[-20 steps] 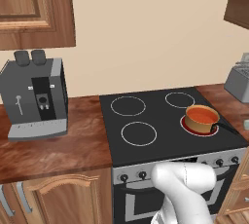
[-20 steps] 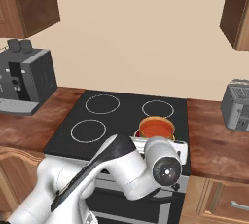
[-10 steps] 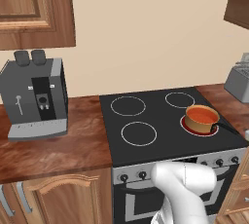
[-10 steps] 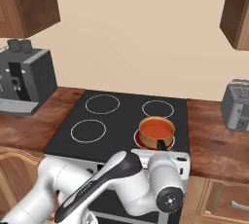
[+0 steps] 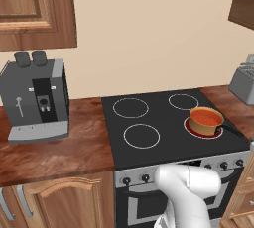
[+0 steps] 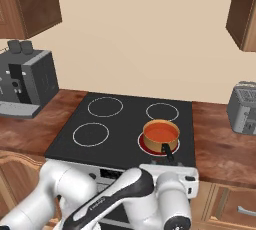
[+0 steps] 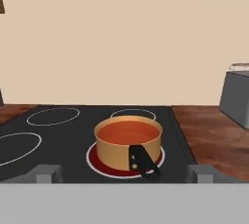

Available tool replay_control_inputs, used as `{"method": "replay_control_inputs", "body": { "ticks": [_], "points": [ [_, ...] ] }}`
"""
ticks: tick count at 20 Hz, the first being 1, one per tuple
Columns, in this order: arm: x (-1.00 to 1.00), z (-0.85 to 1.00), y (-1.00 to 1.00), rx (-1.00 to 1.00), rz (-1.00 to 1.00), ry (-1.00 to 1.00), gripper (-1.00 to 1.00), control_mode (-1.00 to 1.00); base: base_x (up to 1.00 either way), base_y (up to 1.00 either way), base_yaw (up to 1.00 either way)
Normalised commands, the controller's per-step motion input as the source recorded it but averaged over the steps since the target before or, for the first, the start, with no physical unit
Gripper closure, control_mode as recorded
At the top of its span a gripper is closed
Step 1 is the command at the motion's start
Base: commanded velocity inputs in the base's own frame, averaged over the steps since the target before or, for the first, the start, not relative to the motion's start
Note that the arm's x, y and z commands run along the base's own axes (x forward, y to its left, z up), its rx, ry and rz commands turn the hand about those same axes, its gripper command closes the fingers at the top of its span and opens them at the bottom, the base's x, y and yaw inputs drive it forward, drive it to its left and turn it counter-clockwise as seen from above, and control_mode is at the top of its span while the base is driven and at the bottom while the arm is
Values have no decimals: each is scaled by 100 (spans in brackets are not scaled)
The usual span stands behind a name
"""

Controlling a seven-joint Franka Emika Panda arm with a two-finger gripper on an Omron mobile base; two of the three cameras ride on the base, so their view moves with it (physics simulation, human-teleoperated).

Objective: Wait until the marinara sauce is simmered to a deep red color and then turn off the stove.

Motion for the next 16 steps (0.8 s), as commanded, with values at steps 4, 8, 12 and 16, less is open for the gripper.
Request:
{"method": "replay_control_inputs", "body": {
  "ticks": [4, 8, 12, 16],
  "points": [
    [-4, -36, -19, 0, 0, -11, -100, -100, 0, 0, 0],
    [-4, -37, -17, 0, 0, -12, -100, -100, 0, 0, 0],
    [-6, -35, -12, 0, 1, -12, -100, -100, 0, 0, 0],
    [-3, -37, -3, 0, 2, -10, -100, -100, 0, 0, 0]
  ]
}}
